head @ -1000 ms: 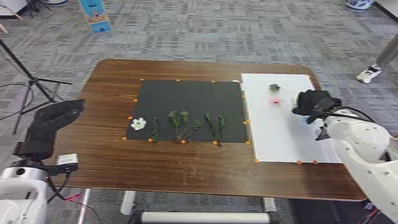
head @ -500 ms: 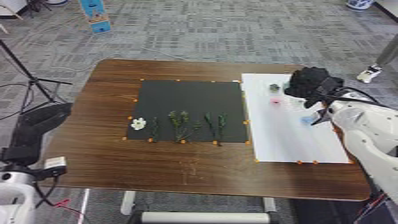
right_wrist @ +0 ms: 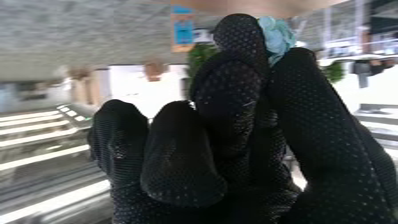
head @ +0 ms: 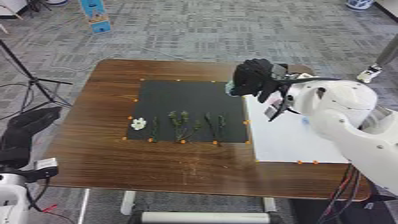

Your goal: Arrange flowers

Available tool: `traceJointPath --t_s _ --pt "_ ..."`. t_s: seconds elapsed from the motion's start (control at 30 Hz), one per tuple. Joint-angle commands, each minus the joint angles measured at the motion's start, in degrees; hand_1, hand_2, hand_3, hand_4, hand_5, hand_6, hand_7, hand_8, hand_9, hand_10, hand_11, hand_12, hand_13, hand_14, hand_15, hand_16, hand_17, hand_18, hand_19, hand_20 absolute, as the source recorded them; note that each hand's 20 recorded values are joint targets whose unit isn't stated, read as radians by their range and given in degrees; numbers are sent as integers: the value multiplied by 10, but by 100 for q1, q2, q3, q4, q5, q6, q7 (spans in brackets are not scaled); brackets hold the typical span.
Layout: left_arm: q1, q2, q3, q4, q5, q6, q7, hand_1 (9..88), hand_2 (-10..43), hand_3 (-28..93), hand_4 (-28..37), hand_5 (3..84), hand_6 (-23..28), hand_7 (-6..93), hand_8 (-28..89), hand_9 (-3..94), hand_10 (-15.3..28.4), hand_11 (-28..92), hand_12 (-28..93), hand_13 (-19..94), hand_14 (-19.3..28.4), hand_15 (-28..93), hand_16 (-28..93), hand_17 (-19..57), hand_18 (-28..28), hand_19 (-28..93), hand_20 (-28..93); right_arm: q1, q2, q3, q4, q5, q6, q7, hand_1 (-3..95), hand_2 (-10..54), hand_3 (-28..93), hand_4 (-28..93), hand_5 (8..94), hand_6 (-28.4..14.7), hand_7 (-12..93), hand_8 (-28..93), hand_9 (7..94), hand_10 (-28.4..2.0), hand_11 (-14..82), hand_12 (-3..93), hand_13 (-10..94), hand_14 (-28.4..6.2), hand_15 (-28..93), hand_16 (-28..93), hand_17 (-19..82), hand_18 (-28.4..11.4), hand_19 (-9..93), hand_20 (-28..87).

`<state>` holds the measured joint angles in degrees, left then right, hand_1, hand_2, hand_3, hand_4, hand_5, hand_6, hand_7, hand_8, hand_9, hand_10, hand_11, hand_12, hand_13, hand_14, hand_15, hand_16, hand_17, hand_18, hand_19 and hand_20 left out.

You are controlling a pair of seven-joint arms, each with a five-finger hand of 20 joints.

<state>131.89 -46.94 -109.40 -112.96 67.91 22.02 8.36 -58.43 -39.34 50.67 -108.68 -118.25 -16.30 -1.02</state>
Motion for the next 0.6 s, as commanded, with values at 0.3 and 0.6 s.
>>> traceJointPath --t_s 0.3,0.6 --pt "-691 233 548 23 -52 244 83 193 86 727 -282 489 30 159 -88 469 119 178 113 324 105 94 -18 78 60 26 158 753 -2414 -833 1095 -657 -537 -244 486 49 564 -212 767 19 332 128 887 -99 482 352 843 -76 752 434 515 -233 932 707" --pt "-1135 212 1158 370 -305 360 89 194 147 720 -283 495 30 160 -89 477 122 181 111 328 103 96 -21 82 54 25 164 655 -3483 -550 2027 -1342 -647 -318 484 51 563 -213 768 20 329 119 886 -99 482 353 842 -76 753 434 515 -233 932 709"
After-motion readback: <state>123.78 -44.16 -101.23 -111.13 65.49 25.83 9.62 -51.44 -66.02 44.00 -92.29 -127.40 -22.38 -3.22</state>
